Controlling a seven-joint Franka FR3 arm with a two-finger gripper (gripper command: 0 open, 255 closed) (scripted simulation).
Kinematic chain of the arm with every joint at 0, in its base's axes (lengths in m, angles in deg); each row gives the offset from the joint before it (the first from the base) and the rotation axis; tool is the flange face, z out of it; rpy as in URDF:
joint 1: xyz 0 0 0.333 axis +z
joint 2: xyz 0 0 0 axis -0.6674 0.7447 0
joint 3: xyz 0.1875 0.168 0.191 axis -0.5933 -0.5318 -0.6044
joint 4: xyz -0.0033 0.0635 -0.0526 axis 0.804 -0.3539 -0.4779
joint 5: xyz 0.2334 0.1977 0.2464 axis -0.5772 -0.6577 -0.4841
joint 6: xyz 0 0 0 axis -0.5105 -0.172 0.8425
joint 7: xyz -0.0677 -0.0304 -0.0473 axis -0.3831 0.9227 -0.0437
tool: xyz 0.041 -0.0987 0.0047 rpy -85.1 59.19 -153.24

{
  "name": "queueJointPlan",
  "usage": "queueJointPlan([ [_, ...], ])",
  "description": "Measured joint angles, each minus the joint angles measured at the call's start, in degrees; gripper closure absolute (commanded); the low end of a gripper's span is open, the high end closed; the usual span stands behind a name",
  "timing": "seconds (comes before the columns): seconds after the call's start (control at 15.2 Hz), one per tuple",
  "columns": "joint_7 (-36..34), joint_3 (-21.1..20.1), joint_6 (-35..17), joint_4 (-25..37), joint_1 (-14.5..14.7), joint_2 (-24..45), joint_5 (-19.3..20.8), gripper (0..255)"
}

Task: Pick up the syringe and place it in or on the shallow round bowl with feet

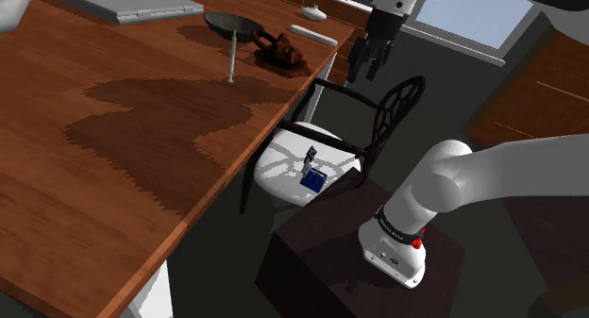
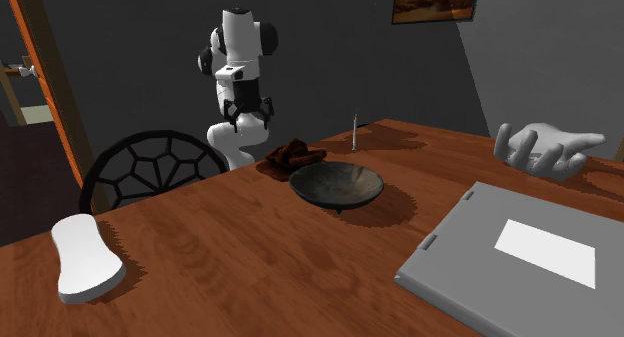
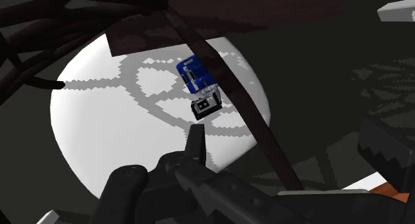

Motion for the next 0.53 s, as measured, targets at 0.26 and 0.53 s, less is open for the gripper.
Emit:
queueJointPlan([
  [0.26,-0.4,-1.5,-3.8,-0.5,1.2,0.9,-1.0,0],
  [0.53,-1.4,-4.8,-11.1,-1.2,3.5,2.9,-2.8,0],
])
